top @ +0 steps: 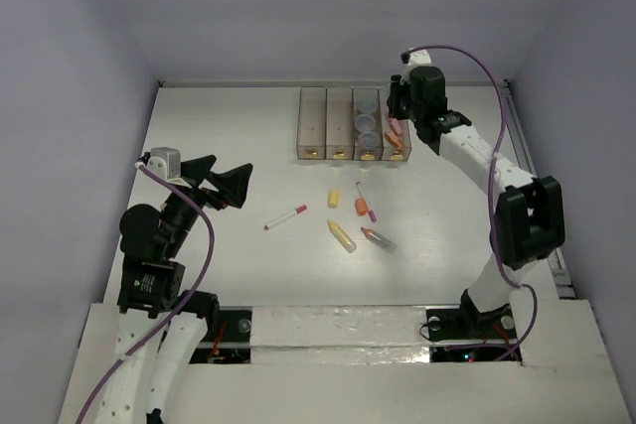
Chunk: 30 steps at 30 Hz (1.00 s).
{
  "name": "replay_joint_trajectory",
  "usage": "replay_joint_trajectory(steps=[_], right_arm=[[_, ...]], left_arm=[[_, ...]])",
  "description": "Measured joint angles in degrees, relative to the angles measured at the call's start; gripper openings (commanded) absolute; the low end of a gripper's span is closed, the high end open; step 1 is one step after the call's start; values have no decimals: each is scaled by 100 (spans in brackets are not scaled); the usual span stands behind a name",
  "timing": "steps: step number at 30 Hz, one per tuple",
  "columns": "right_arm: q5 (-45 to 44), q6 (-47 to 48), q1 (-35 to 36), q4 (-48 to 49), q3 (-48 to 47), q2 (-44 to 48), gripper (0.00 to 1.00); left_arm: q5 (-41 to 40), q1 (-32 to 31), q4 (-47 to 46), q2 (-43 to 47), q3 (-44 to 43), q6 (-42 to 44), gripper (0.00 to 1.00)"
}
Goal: Sort the stationery into containers
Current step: Place the stationery in the storage box.
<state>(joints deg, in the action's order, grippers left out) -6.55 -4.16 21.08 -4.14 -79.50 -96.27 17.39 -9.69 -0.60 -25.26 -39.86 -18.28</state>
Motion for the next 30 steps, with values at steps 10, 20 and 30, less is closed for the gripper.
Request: replay_joint_trajectory(steps=[10, 20, 30], right_arm=[[103, -286, -535, -188, -420, -1325, 16], [11, -549, -533, -442, -538, -1681, 66], [243, -785, -483, -208, 24, -1121, 70]], left_arm=[[0, 0, 0, -85, 0, 0, 99], [-2, 0, 0, -160, 0, 0, 99], [-2, 0, 0, -164, 0, -2, 99]])
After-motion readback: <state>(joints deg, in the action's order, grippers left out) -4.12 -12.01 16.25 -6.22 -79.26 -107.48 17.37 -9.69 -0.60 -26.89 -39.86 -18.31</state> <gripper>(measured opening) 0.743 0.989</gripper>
